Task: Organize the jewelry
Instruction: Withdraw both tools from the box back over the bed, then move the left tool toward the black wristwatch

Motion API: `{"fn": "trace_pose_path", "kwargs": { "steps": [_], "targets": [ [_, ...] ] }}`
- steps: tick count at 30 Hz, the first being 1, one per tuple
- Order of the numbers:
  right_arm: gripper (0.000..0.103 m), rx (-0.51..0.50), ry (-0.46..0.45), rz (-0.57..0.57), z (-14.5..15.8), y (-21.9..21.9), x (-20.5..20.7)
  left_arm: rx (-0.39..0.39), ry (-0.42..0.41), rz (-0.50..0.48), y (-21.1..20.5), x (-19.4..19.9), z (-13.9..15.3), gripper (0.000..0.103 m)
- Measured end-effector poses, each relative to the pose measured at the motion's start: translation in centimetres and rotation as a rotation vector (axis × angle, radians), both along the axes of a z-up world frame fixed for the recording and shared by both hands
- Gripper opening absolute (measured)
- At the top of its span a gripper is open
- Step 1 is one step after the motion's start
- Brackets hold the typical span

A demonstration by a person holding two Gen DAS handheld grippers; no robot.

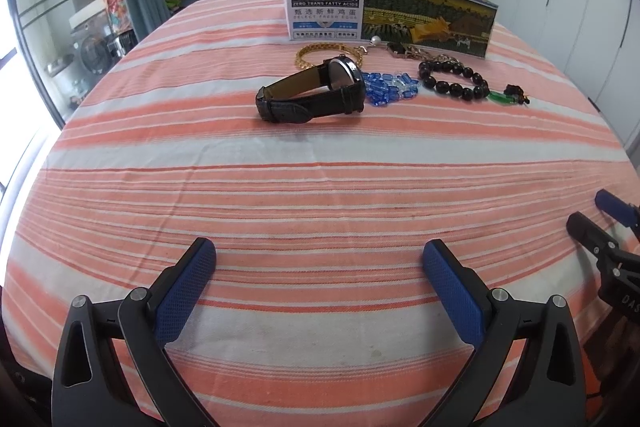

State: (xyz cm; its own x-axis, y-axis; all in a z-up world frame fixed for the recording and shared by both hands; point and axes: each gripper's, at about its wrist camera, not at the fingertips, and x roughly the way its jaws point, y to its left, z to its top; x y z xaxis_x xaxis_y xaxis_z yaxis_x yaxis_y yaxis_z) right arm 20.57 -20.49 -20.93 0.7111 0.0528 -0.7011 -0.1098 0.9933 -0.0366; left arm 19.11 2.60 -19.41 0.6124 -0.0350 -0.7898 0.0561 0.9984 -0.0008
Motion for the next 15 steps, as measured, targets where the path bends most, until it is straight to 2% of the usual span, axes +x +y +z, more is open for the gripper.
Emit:
{"fn": "trace_pose_path", "kwargs": {
  "steps": [9, 15],
  "targets": [
    [0.079, 0.002, 0.037, 0.002, 0.30, -0.09, 0.23, -0.005, 0.009, -0.008, 0.08, 0.15, 0.03, 0.103],
    [0.079, 0.042, 0.043, -0.006, 0.50, -0.60, 0.45, -0.012, 0.016, -0.014, 0.29, 0.39, 0.08, 0.103]
  ]
}}
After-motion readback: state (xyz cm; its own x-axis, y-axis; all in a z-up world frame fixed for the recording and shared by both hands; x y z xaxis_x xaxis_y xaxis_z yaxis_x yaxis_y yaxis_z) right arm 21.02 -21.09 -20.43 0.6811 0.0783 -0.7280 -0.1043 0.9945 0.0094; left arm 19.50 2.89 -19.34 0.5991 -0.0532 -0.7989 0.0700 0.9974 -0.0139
